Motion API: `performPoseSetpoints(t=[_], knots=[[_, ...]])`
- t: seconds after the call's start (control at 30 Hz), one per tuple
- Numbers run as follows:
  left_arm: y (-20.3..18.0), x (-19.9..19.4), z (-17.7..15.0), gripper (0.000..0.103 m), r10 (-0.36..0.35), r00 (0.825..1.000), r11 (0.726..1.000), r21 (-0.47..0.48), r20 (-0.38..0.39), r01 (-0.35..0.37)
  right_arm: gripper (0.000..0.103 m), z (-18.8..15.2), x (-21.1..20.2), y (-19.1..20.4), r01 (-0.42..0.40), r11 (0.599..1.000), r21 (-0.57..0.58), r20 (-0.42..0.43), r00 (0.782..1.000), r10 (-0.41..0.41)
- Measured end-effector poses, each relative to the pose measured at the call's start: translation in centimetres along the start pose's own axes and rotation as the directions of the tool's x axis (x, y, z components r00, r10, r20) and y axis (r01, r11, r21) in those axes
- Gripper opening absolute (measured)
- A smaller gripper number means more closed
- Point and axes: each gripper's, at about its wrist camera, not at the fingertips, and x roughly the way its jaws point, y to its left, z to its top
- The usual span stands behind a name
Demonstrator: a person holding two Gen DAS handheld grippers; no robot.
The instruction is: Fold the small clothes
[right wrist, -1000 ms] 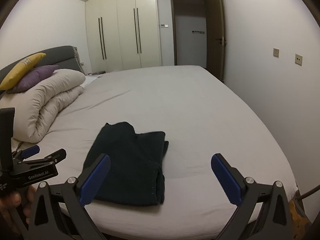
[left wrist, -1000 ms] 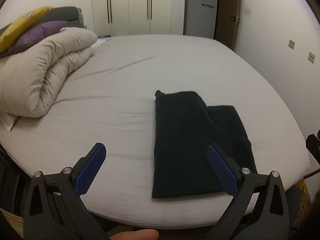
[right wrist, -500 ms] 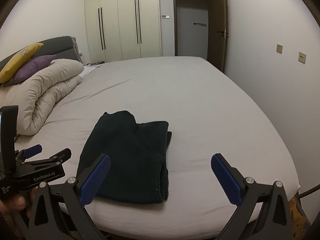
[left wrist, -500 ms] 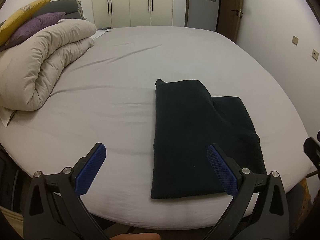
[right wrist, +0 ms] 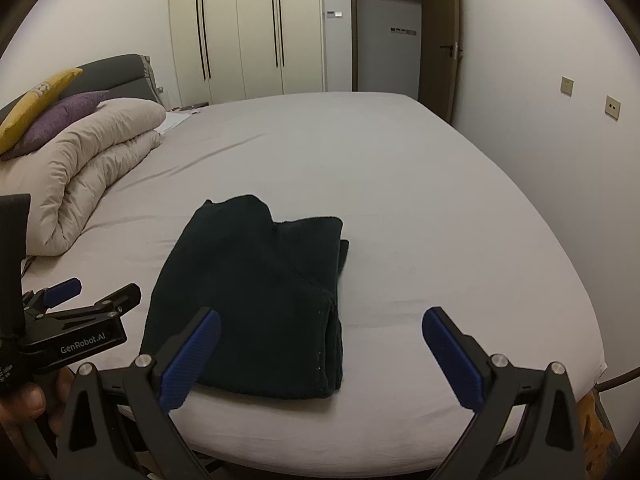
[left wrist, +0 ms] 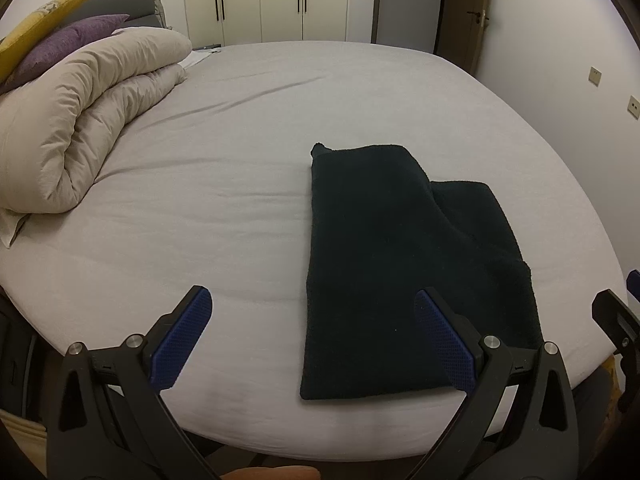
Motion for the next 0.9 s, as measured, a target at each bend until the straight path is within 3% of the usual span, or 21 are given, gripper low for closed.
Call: performPoseSetpoints(t=[0.9], knots=[[0.32,1.06,-0.40,0.103,-0.009,1.000,1.000,-0.005,-0.022,0.009,0.103,-0.62,1.02,0.28,-0.001,1.000,-0.002,-0.045,0.999,0.001]])
